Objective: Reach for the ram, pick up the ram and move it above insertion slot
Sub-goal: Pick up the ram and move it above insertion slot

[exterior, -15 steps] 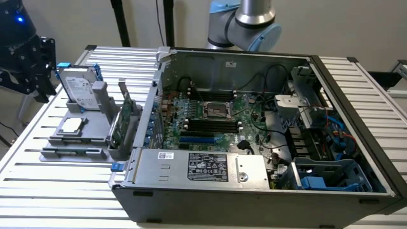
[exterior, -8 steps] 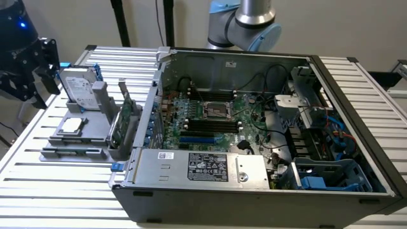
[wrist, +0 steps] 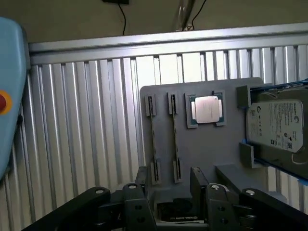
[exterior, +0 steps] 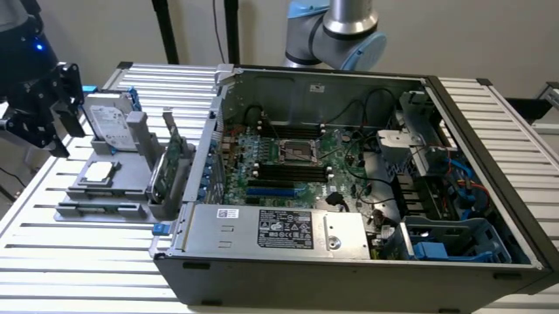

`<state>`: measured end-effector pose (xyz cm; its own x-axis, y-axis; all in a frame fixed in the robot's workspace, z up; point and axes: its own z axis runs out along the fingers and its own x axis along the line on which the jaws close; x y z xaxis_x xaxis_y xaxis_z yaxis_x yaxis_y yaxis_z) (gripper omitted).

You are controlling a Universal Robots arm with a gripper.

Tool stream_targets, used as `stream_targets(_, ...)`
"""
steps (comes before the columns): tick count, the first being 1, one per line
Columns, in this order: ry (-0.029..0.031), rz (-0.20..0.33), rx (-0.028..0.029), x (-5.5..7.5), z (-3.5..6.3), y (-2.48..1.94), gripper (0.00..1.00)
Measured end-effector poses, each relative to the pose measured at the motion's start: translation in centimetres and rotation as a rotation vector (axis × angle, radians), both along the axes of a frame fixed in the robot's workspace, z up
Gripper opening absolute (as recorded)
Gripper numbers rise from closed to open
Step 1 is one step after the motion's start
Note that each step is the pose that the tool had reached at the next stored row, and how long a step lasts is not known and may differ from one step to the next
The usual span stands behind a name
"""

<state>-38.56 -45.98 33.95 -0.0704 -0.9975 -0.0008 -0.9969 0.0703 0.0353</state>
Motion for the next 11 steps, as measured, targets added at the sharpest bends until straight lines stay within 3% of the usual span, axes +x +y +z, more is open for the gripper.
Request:
stream_targets(5,0.0008,0.043,0.0002,0.0,-0.8,-0.35,0.48)
stream_targets(11,0.0015,0.068,0.0023,0.0,-1.89,-1.13,0.48)
